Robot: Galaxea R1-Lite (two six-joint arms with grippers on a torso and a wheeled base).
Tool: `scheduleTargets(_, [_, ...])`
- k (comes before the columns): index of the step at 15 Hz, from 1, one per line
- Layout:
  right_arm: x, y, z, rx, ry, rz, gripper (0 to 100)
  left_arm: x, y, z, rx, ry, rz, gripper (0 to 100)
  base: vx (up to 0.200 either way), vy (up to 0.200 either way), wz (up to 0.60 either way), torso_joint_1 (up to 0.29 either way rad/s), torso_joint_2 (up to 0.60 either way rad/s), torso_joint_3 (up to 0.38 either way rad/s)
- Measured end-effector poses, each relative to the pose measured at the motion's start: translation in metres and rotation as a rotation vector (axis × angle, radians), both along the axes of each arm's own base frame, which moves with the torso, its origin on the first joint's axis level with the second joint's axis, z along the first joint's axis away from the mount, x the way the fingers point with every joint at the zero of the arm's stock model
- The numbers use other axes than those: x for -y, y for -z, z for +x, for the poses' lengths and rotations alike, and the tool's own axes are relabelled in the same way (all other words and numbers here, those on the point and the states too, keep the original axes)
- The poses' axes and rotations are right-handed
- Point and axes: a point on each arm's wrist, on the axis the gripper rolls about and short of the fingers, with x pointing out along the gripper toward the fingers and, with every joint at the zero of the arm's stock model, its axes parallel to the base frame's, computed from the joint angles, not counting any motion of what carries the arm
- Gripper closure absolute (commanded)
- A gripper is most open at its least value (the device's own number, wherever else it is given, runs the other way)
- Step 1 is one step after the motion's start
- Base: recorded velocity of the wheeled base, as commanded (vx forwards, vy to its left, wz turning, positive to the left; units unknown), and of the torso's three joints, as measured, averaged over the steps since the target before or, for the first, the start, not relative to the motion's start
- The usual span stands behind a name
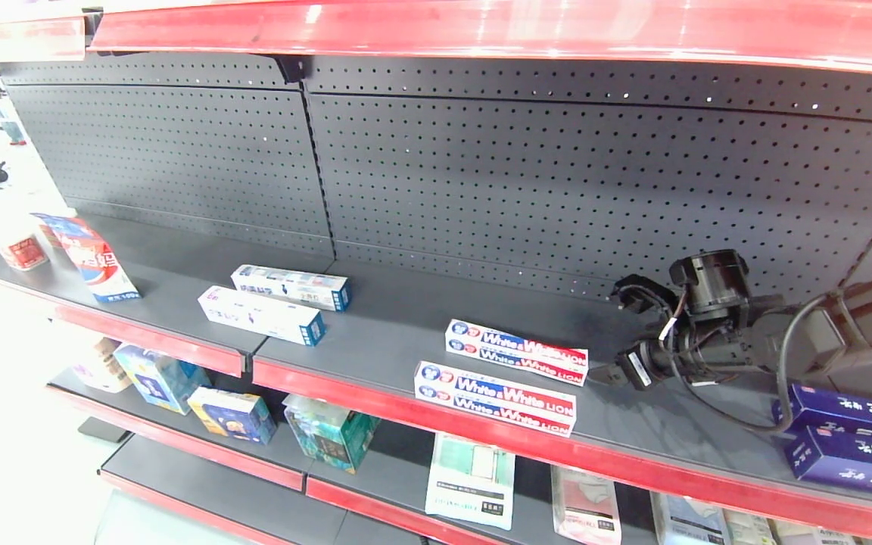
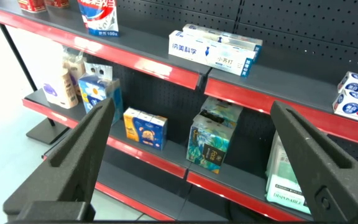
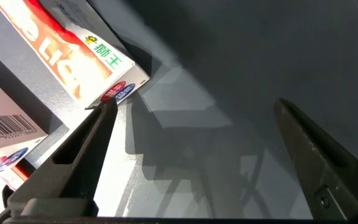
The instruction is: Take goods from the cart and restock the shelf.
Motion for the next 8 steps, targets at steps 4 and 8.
scheduleTargets(4, [0.011,-0.012,-0.004,0.031,0.025,0.000,0,0.000,0.000,0.000,0.000,0.000,0.000,0,0.000,0.000,0.00,0.000,0.00,0.000])
scheduleTargets(8, [0.029,-0.042,-0.031,0.102,0.077,0.014,0,0.000,0.000,0.000,0.000,0.000,0.000,0,0.000,0.000,0.00,0.000,0.00,0.000])
